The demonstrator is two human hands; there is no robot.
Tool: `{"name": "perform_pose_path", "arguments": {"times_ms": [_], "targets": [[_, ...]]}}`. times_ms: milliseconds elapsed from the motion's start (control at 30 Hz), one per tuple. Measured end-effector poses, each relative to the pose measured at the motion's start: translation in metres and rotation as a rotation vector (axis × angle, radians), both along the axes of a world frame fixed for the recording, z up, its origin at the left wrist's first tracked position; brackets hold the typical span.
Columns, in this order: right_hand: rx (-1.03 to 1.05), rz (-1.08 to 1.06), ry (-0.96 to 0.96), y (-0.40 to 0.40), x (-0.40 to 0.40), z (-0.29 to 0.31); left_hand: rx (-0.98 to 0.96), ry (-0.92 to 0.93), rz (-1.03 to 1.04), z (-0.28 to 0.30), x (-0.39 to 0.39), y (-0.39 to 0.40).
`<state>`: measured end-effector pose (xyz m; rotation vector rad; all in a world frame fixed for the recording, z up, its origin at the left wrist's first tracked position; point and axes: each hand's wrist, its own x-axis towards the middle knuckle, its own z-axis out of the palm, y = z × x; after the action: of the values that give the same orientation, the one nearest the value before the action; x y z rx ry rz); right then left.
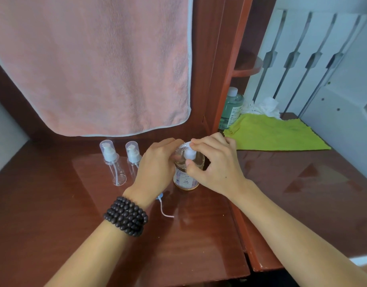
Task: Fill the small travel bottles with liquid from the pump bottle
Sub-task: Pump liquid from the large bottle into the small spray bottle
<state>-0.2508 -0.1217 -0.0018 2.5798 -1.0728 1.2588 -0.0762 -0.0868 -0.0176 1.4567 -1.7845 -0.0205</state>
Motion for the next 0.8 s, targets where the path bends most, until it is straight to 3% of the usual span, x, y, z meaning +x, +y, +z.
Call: {"name": "perform_pose_path", "arguments": {"times_ms": [233, 800], "targets": [[-0.102, 0.0, 0.002, 0.0, -0.004, 0.01, 0.002, -0.008, -0.028, 0.012, 0.002, -0.001], [-0.042, 0.019, -0.022, 0.001, 0.001, 0.009, 0.001, 0.029, -0.014, 0.011, -0.002, 0.004]]}}
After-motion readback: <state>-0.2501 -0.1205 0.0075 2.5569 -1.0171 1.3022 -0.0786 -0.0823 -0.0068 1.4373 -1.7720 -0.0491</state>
